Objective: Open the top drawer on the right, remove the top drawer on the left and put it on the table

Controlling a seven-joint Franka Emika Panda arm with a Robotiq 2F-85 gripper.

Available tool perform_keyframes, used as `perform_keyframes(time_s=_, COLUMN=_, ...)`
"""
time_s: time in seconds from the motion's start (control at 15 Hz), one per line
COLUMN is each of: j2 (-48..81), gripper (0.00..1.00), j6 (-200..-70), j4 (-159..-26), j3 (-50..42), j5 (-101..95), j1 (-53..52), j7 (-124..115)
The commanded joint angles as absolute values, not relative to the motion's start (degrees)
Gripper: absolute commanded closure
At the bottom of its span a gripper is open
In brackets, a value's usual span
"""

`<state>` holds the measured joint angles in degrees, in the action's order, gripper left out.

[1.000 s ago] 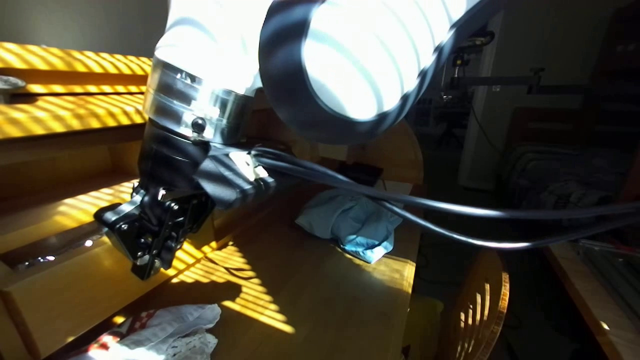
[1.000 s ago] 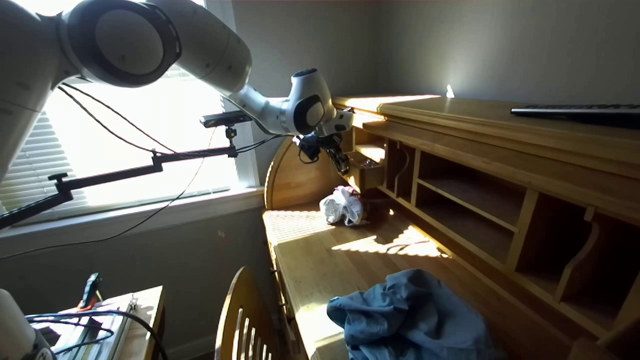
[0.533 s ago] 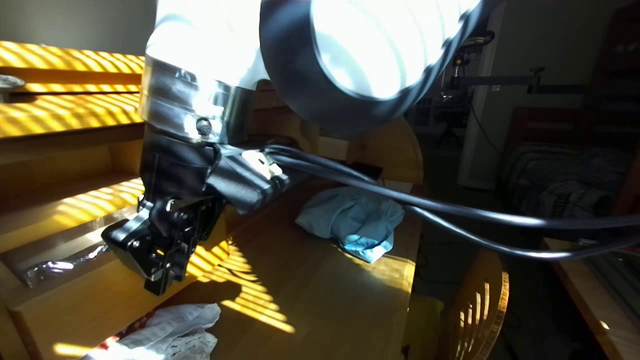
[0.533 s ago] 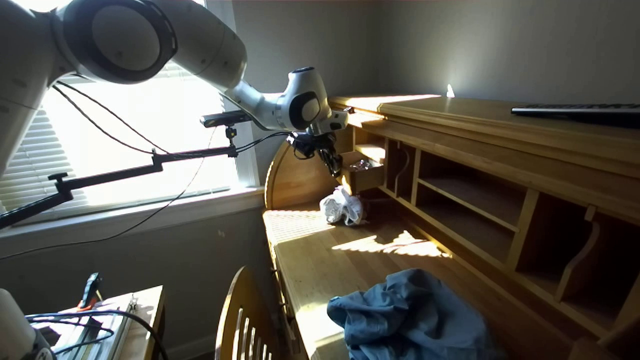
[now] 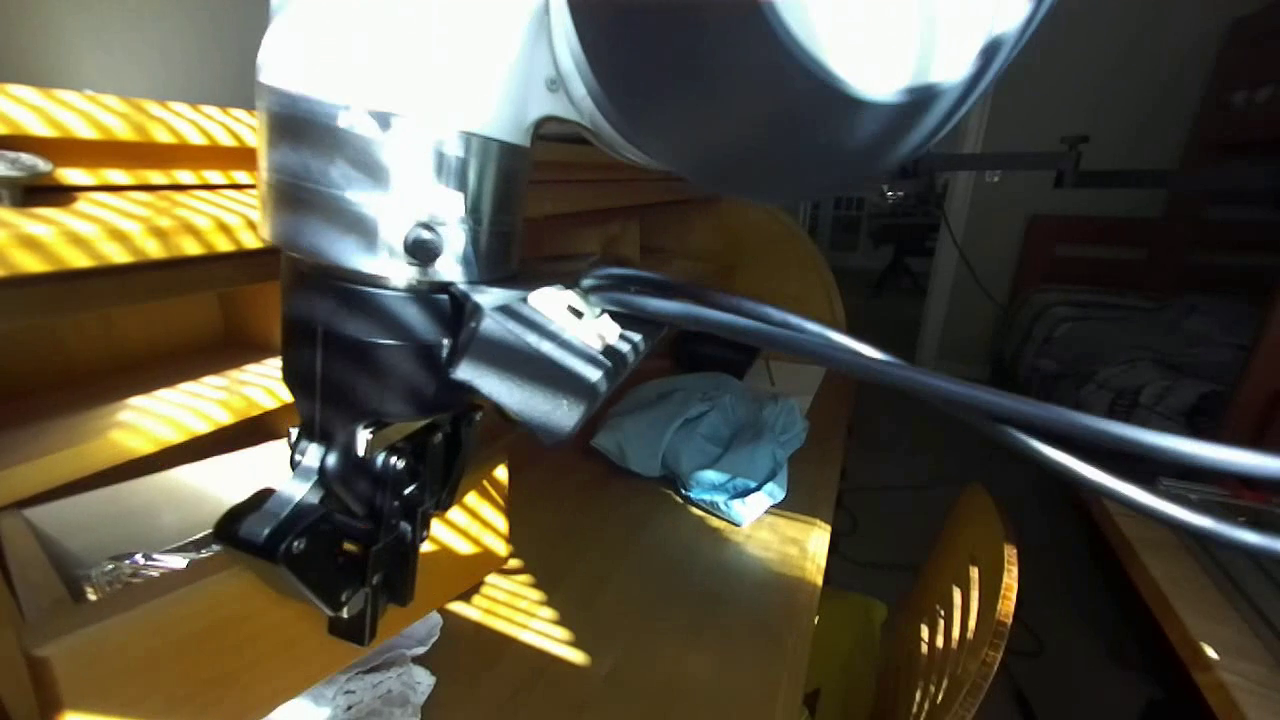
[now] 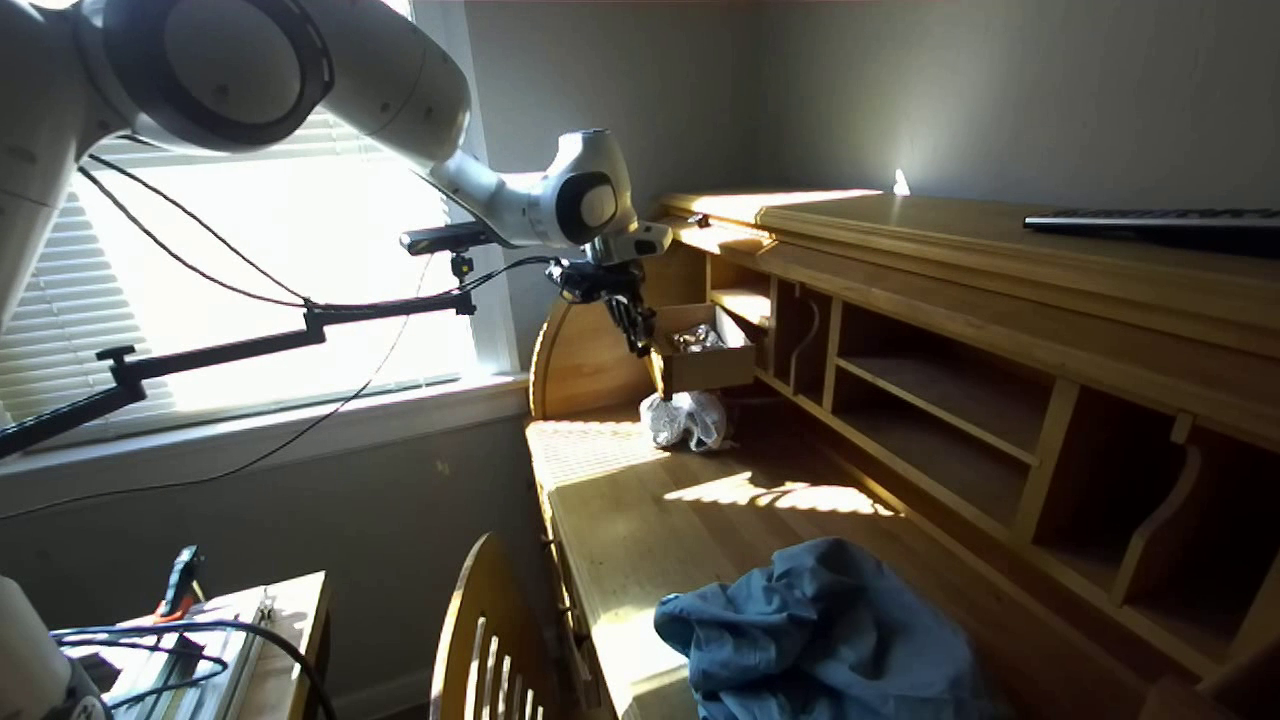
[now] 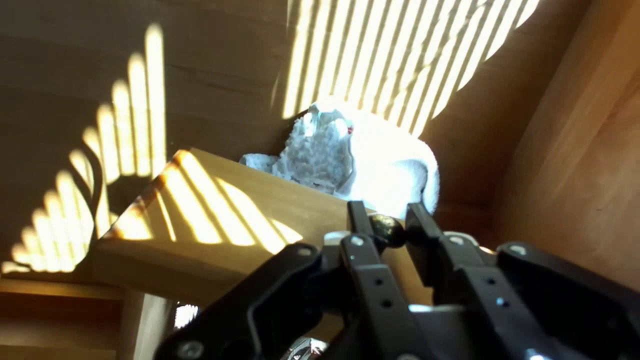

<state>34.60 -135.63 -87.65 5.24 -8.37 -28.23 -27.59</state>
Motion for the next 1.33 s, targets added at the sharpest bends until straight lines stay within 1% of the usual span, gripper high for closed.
perform_keyframes(time_s=0.0, j2=32.93, gripper=0.94, j6=-135.03, j4=-90.13, j3=5.42, j5=-8.59, j1=-28.83, j7=-27.78)
perform_keyframes(time_s=1.27, j2=32.15, gripper=0.94, j6=-134.77, j4=-90.76, j3=5.15, j5=-8.89, j1=-28.82, j7=-27.66)
